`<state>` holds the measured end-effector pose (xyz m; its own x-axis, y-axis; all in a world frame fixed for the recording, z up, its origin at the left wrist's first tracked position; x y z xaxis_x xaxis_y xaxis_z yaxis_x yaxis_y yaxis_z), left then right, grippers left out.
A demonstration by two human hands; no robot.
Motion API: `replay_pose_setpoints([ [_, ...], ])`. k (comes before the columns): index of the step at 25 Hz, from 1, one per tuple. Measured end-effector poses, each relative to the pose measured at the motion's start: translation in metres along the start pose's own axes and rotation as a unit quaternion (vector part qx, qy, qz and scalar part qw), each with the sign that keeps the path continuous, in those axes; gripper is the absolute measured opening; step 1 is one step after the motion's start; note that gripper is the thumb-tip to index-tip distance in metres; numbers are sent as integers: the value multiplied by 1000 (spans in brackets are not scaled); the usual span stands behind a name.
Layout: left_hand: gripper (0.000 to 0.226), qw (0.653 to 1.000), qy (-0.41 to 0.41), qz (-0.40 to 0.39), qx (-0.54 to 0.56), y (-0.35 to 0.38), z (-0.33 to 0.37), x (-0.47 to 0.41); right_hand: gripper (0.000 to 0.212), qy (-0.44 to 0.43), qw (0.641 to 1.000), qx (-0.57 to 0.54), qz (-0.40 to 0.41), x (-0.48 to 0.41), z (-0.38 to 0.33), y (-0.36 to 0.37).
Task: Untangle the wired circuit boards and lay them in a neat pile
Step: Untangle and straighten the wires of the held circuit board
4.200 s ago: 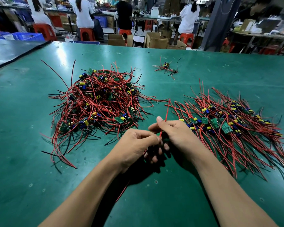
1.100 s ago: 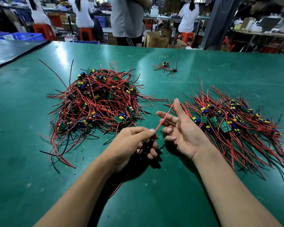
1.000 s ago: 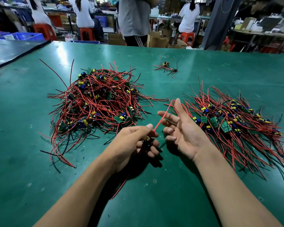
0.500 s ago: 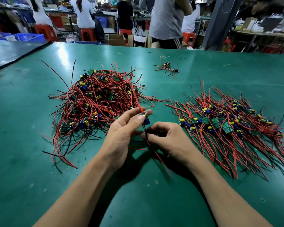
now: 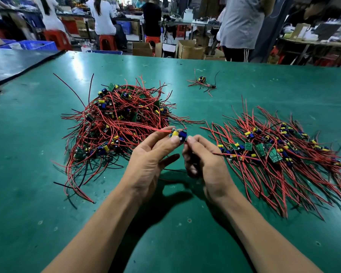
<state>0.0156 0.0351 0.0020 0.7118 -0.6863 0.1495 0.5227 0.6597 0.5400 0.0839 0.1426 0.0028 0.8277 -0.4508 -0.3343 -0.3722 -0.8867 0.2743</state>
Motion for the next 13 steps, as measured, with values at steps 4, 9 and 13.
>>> replay_pose_setpoints([
  [4, 33, 999, -35, -22, -16, 0, -5, -2, 24, 112, 984, -138, -7, -4, -5, -9],
  [9, 23, 982, -167, -87, -23, 5, -8, 1, 26, 197, 971, -116, -75, 1, -10, -18],
  [13, 28, 976, -175, -107, -75, 6, -11, 4, 32, 206, 976, -45, -56, -2, -4, -20],
])
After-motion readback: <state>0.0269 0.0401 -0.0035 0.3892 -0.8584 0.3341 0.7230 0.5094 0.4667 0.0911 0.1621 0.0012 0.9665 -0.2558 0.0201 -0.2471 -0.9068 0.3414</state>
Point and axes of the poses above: each hand's wrist, its own x-axis away from the middle knuckle, its own y-axis out of the palm, z = x × y, the point moved 3 cm from there along -x, towards the middle knuckle, and after that the axes turned 12 degrees about -y, right-handed, at the moved point
